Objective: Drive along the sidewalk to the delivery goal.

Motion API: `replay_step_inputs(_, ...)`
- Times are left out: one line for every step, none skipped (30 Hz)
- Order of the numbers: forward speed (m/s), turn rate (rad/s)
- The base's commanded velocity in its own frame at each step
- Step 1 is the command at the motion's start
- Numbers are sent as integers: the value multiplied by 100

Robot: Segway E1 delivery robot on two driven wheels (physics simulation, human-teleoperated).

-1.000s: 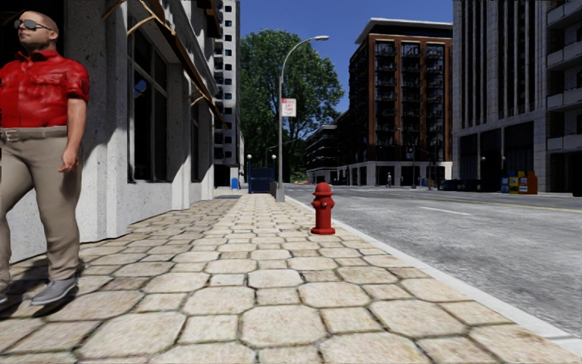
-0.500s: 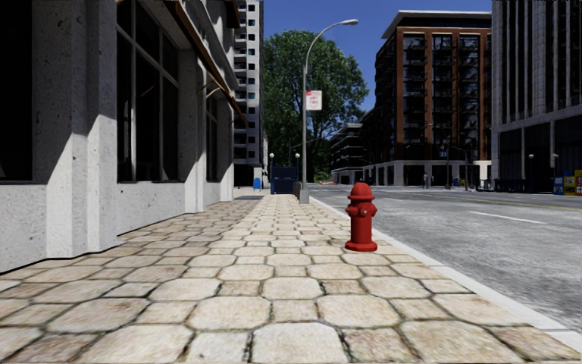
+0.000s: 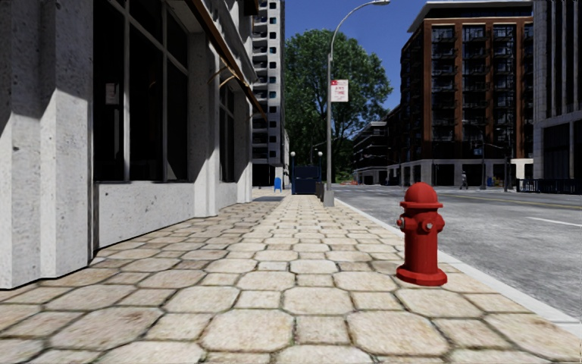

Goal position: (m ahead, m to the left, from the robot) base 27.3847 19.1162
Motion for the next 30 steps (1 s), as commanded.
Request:
replay_step_inputs(200, 0)
replay_step_inputs(200, 0)
replay_step_inputs(200, 0)
replay_step_inputs(200, 0)
replay_step_inputs(200, 0)
replay_step_inputs(200, 0)
replay_step_inputs(200, 0)
replay_step_inputs(200, 0)
replay_step_inputs(200, 0)
replay_step_inputs(200, 0)
replay_step_inputs(200, 0)
replay_step_inputs(200, 0)
replay_step_inputs(200, 0)
replay_step_inputs(200, 0)
replay_step_inputs(200, 0)
replay_step_inputs(200, 0)
replay_step_inputs(200, 0)
replay_step_inputs(200, 0)
replay_step_inputs(200, 0)
replay_step_inputs(200, 0)
replay_step_inputs(200, 0)
replay_step_inputs(200, 0)
replay_step_inputs(200, 0)
replay_step_inputs(200, 0)
replay_step_inputs(200, 0)
replay_step_inputs(200, 0)
replay_step_inputs(200, 0)
replay_step_inputs(200, 0)
replay_step_inputs(200, 0)
replay_step_inputs(200, 0)
